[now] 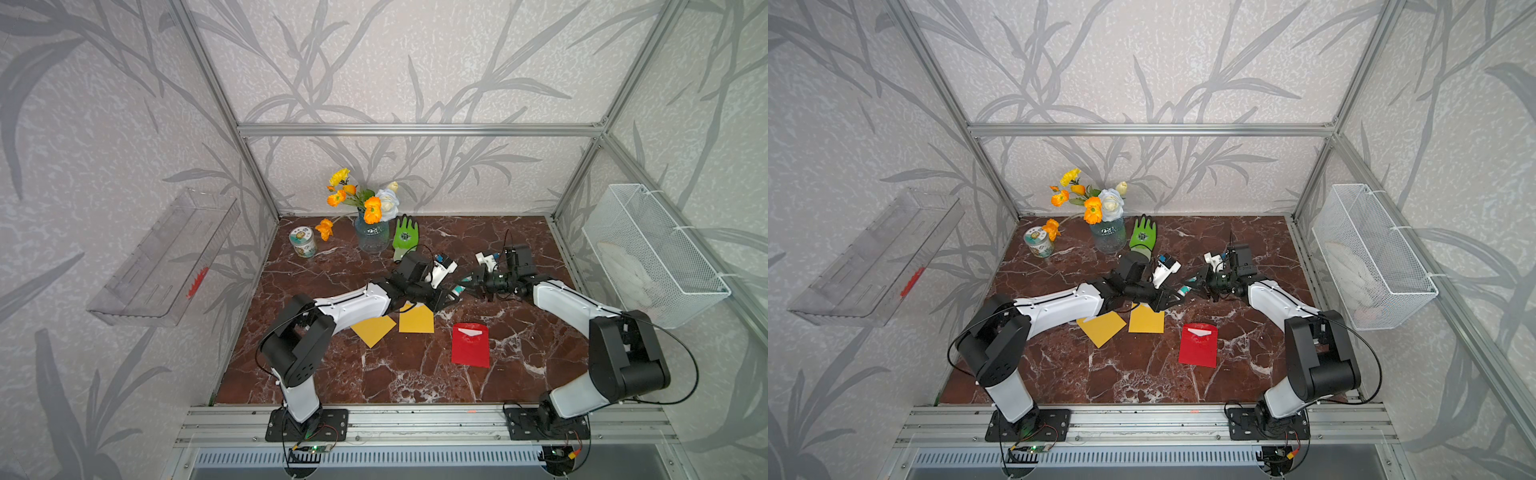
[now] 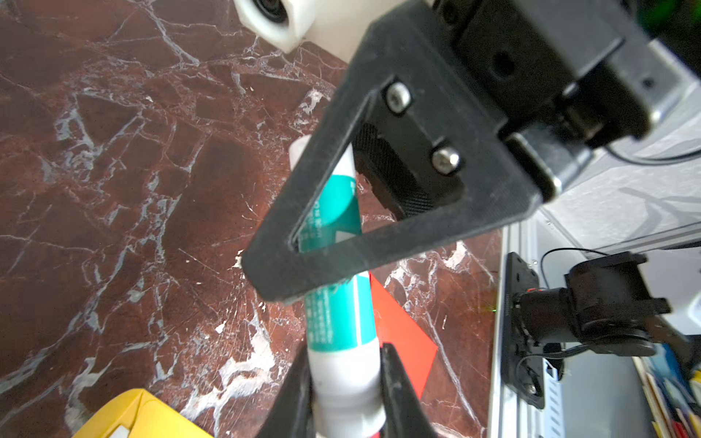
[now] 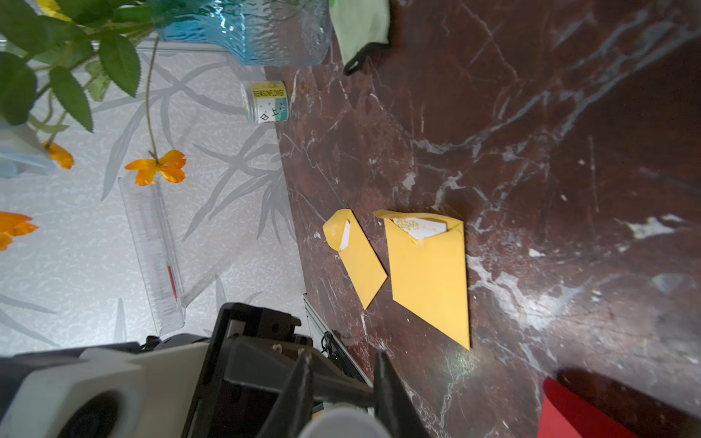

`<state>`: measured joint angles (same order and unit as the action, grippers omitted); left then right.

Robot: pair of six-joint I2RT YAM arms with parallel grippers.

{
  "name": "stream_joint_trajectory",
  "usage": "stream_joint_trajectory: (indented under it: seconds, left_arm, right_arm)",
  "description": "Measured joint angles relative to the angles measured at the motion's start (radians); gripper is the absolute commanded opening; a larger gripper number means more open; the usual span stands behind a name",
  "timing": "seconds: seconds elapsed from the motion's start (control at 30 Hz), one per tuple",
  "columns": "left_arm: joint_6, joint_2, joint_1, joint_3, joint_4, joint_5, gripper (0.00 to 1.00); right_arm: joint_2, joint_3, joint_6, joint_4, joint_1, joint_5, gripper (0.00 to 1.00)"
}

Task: Seal the envelope with a glue stick
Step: Open the lid of the glue stick.

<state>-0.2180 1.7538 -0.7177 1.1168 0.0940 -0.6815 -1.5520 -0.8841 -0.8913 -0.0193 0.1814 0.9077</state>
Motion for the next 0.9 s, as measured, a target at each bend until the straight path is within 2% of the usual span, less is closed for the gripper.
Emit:
stream_joint_trajectory:
  seconds: [0.2, 0.33, 0.43, 0.5, 0.6, 0.7, 0.9]
  left_arm:
    - [-0.045, 0.000, 0.027, -0.017, 0.027, -0.080, 0.00]
    - [-0.101, 0.003, 0.031, -0.052, 0.084, -0.116, 0.00]
    - [-0.115, 0.000, 0.023, -0.095, 0.060, -0.229, 0.00]
    - [-0.094, -0.007, 0.002, -0.106, 0.006, -0.248, 0.00]
    - [-0.058, -0.043, -0.026, -0.118, -0.052, -0.225, 0.00]
    - [-0.043, -0.087, -0.028, -0.137, -0.058, -0.193, 0.00]
    - [-0.035, -0.091, -0.028, -0.160, 0.024, -0.072, 0.00]
  right_arm:
    - [0.004, 0.049, 0.005, 0.129, -0.001, 0.042, 0.00]
    - [0.015, 0.063, 0.041, 0.151, -0.002, 0.034, 0.00]
    - [0.023, 0.057, 0.101, 0.177, -0.066, -0.117, 0.00]
    - [0.023, 0.048, 0.121, 0.176, -0.122, -0.200, 0.00]
    - [0.021, 0.030, 0.137, 0.159, -0.160, -0.281, 0.00]
    - [0.021, 0.029, 0.138, 0.156, -0.156, -0.311, 0.00]
    - [0.021, 0.018, 0.180, 0.089, -0.137, -0.352, 0.00]
